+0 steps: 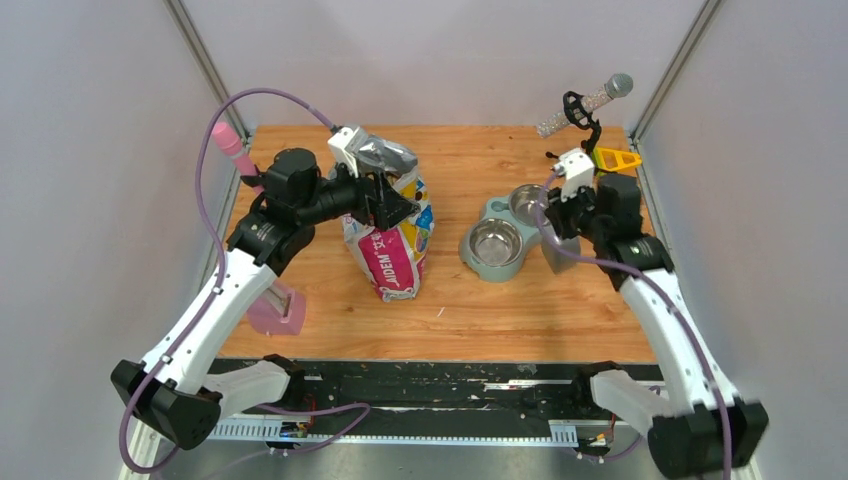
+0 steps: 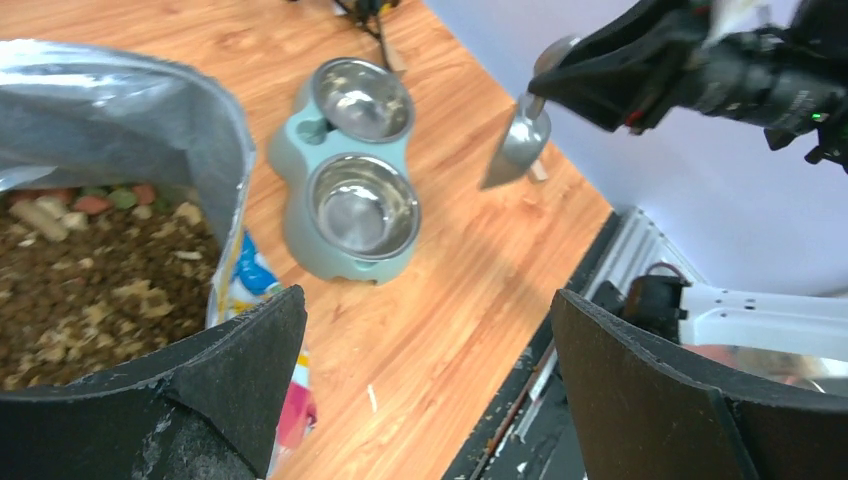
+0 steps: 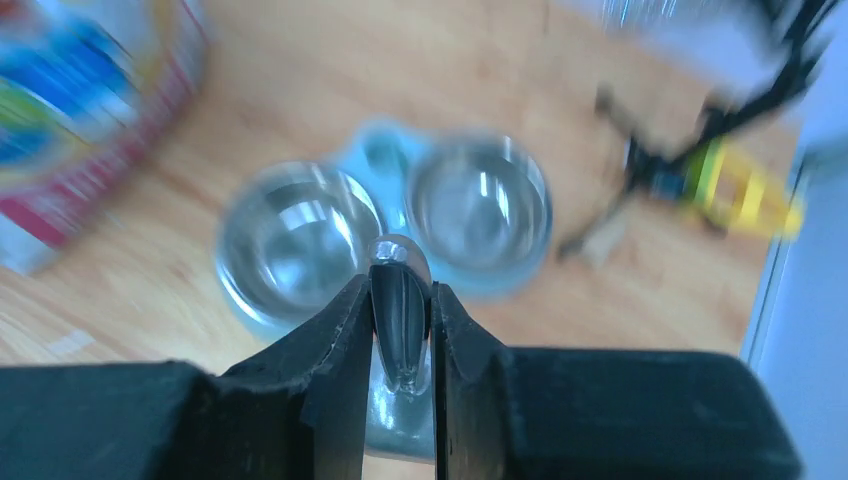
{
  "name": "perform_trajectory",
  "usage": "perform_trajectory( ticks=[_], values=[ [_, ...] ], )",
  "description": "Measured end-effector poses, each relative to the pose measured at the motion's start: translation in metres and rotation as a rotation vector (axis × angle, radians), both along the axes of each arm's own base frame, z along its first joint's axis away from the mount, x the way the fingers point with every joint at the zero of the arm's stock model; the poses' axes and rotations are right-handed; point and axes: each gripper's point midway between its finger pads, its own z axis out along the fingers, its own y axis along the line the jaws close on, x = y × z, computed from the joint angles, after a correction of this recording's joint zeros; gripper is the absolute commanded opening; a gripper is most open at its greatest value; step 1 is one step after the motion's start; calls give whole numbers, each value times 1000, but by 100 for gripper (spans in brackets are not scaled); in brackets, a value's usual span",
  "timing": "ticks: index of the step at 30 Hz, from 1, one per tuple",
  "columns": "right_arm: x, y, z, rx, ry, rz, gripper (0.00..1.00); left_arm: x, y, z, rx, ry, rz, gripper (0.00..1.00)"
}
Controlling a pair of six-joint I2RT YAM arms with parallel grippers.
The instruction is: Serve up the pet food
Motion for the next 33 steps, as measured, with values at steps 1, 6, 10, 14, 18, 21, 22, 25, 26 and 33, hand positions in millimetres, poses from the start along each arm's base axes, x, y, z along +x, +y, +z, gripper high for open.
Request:
perform_trajectory(
  ticks=[1,6,10,14,18,21,22,25,26,33],
  values=[
    [-4,10,30,57,-106,41,0,-4,-2,3,-11,-3,-18,100],
    [-54,52,142,292,-517,287,0,-19,-13,17,-59,-20,-95,100],
    [-89,73,184,456,-714,439,0,-24,-19,20,-91,-18,-128,100],
    [-91,81,207,633,-713,455,0,-37,-32,16,-100,-48,-197,100],
    [-80,94,224,811,-621,485,0,-67,-58,21,-66,-183,-342,100],
    [-74,105,221,919,-520,499,0,-81,-69,24,-42,-296,-430,100],
    [-73,108,220,944,-495,503,0,-80,-70,25,-33,-321,-436,100],
    [-79,116,223,1004,-451,535,0,-71,-78,26,-8,-371,-462,100],
    [-83,119,226,1021,-448,553,0,-68,-82,26,-1,-381,-470,100],
    [-102,128,240,1071,-454,633,0,-54,-102,-1,58,-352,-523,57]
  ],
)
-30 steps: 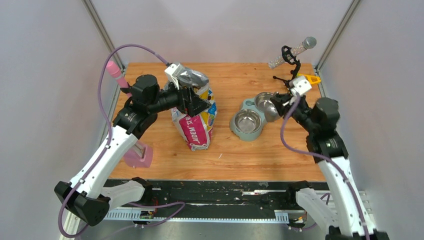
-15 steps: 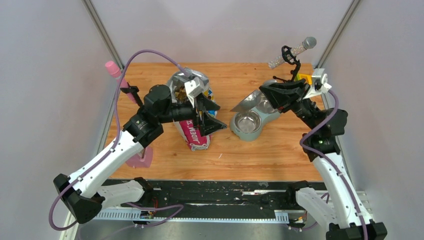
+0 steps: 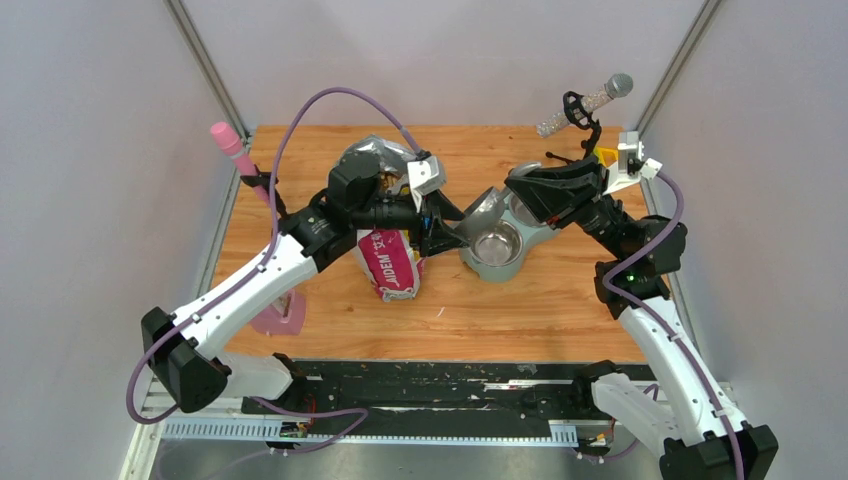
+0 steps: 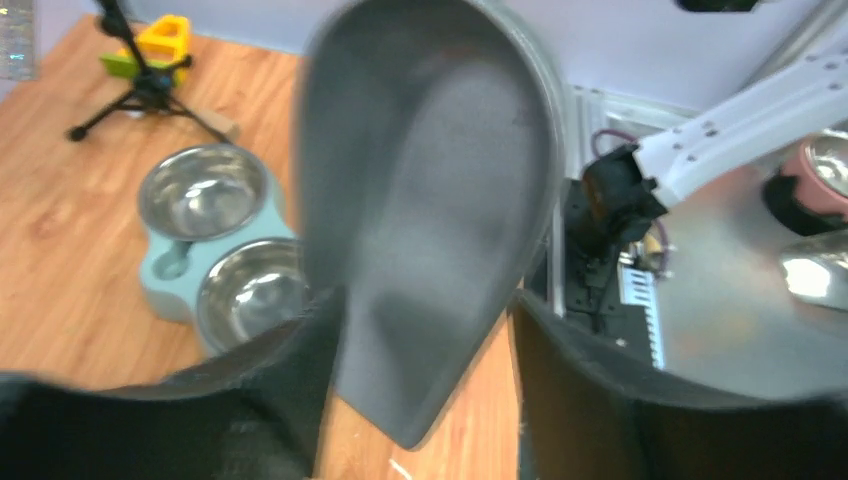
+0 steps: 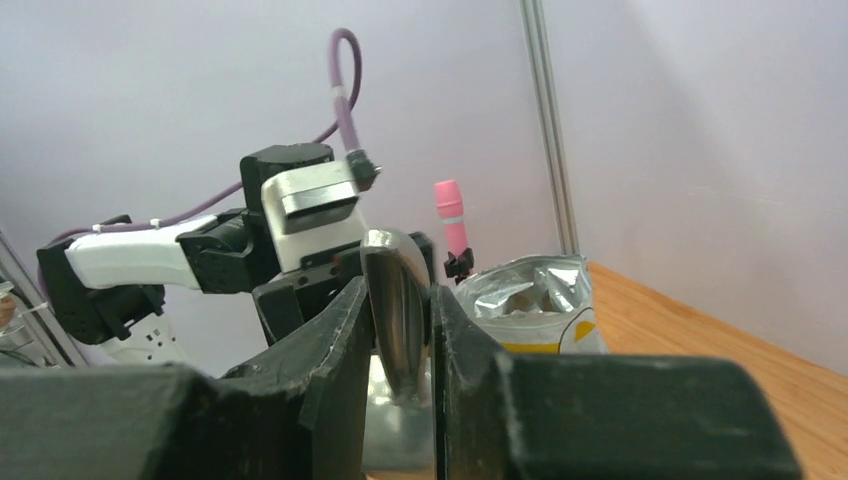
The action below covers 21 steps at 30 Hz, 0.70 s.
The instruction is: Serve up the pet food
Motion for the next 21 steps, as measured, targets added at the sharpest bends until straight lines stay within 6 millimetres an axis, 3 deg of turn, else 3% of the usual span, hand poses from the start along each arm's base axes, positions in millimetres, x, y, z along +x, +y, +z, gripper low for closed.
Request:
perform_trajectory(
  ticks=[1,2,3,5,8,11,14,17,18,21],
  values=[
    [-1,1,1,5,-4,3,0,-2,-2,-2,3,3,-12,42],
    [0,0,1,10,-8,-3,0,-6,-4,-3,5,-3,-32,36],
    [1,0,1,18,-6,-6,0,-10,-6,-3,5,-6,-57,21],
    [5,-1,-2,26,4,-19,0,-17,-9,-2,3,-35,-92,2],
    [12,-3,-7,51,44,-40,16,-27,-15,-2,3,-66,-156,0],
    [13,-5,-10,56,64,-54,20,-25,-18,-5,16,-93,-172,0],
    [12,-7,-11,54,76,-74,55,-23,-19,-7,26,-135,-177,0],
    [8,-10,-14,61,128,-83,91,-7,-17,-5,53,-214,-127,0],
    [6,-11,-15,56,148,-85,99,-1,-15,-4,67,-240,-104,0],
    [5,-13,-21,46,272,-98,100,17,-8,3,120,-365,-49,0]
  ],
)
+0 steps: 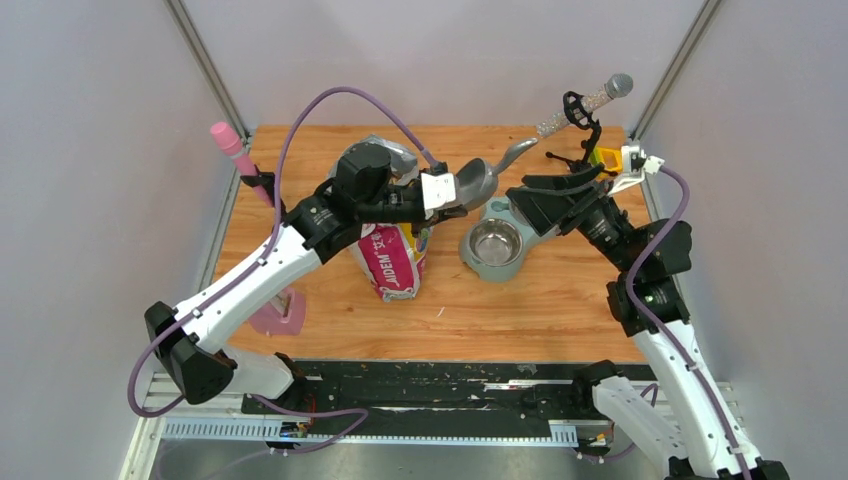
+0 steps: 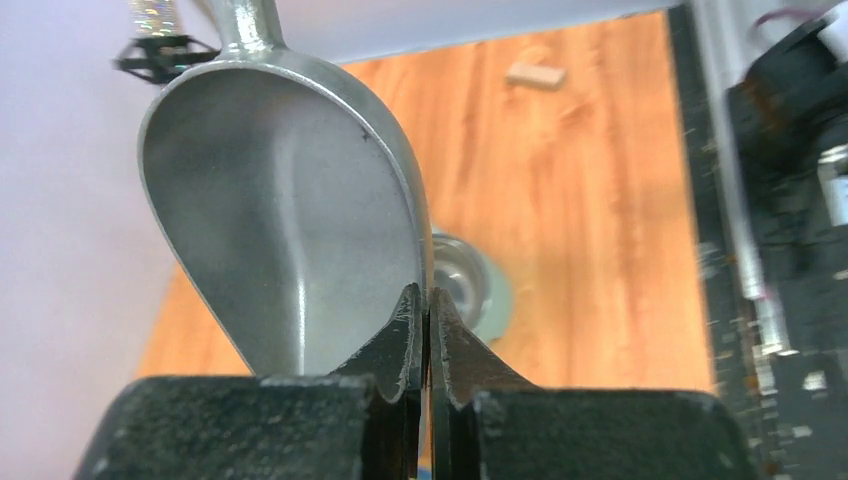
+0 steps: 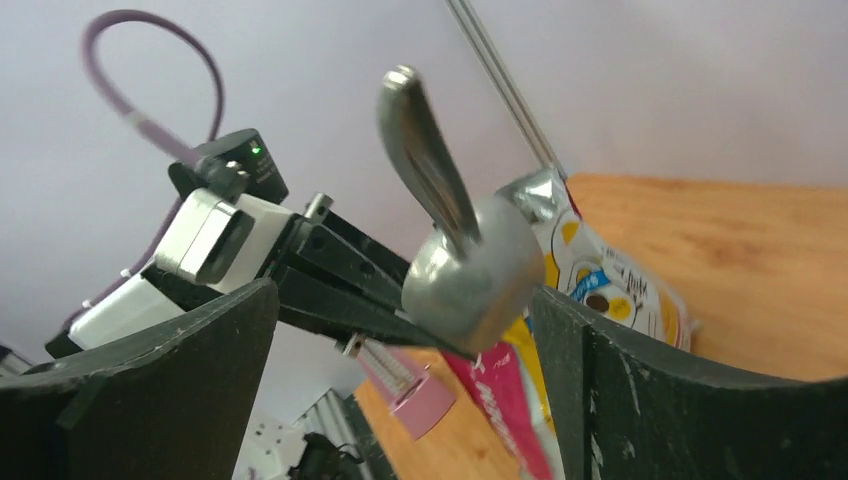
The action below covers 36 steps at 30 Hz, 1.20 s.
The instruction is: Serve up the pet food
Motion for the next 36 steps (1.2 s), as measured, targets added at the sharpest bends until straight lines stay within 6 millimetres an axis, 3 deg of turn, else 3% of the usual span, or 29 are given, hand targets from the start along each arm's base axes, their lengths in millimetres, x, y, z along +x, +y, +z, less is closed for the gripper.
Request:
perform_trajectory(
  ticks=[4,9,14,17,22,27,36],
  values=[
    [-5,-4,-17,0,183,-6,100,18,14,2,99,-199,31,0],
    [-23,-11,-43,-33,308,-22,100,20,37,-25,310,-352,-10,0],
    [-35,-16,-51,-75,393,-41,100,8,56,-51,456,-434,-89,0],
    [-35,-14,-65,-95,462,-25,99,-11,66,-60,490,-473,-160,0],
    [-28,-2,-90,-127,585,38,93,-30,65,-58,480,-510,-234,0],
    [-26,8,-113,-148,671,111,83,-34,59,-66,504,-490,-262,0],
    [-37,20,-121,-150,724,233,71,-24,39,-89,597,-417,-243,0]
  ],
)
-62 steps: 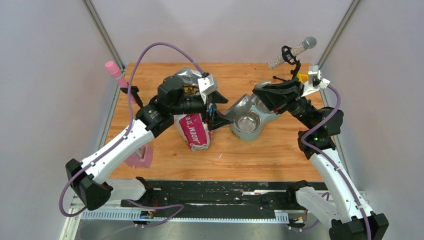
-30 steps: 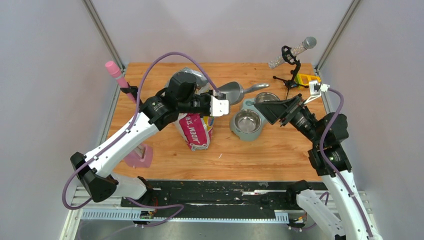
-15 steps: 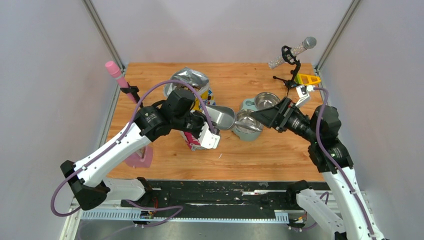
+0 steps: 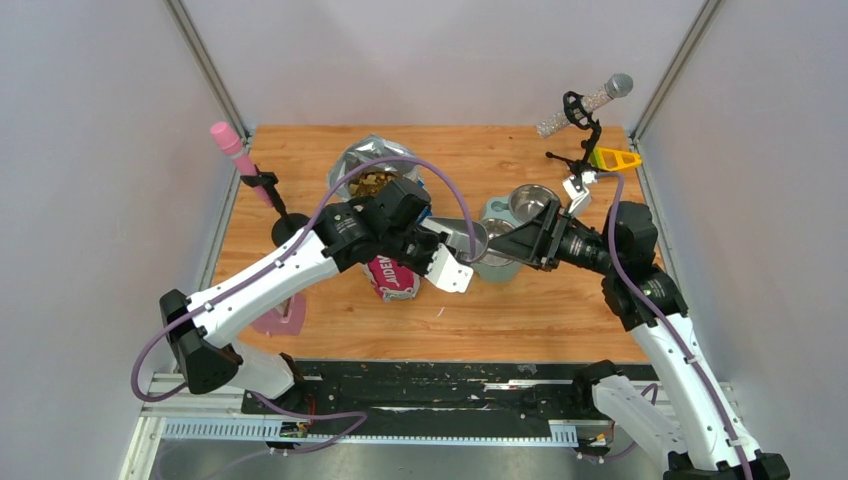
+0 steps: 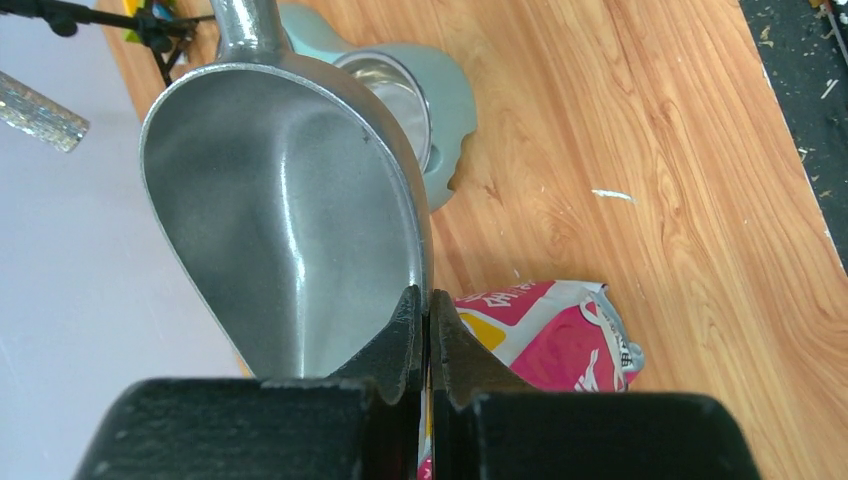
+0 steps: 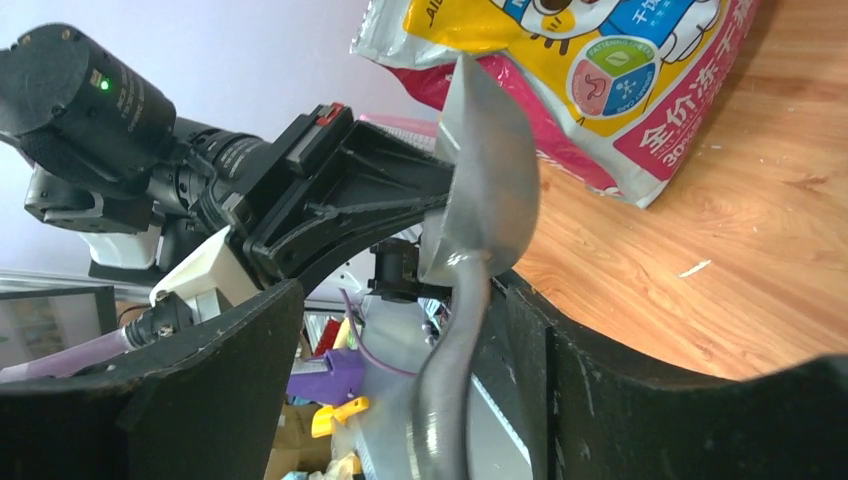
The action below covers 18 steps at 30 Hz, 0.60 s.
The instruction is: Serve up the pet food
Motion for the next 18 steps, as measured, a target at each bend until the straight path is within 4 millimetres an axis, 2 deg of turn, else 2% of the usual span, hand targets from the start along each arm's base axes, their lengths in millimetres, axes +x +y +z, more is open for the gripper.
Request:
perform_trajectory(
  ticks=[4,8,13,15,18],
  values=[
    [-3,0,-6,-7,27,9,61,3,-4,-7,17,25,23,0],
    [-5,0,-13,-19,60,9,59,3,-4,-9,21,34,37,0],
    [-7,-1,-19,-34,78,11,40,5,-5,-8,20,38,55,0],
    [-6,-2,-22,-45,82,5,39,5,-5,-8,21,39,55,0],
    [-5,-3,-25,-57,91,-5,45,4,-5,-8,22,40,53,0]
  ],
)
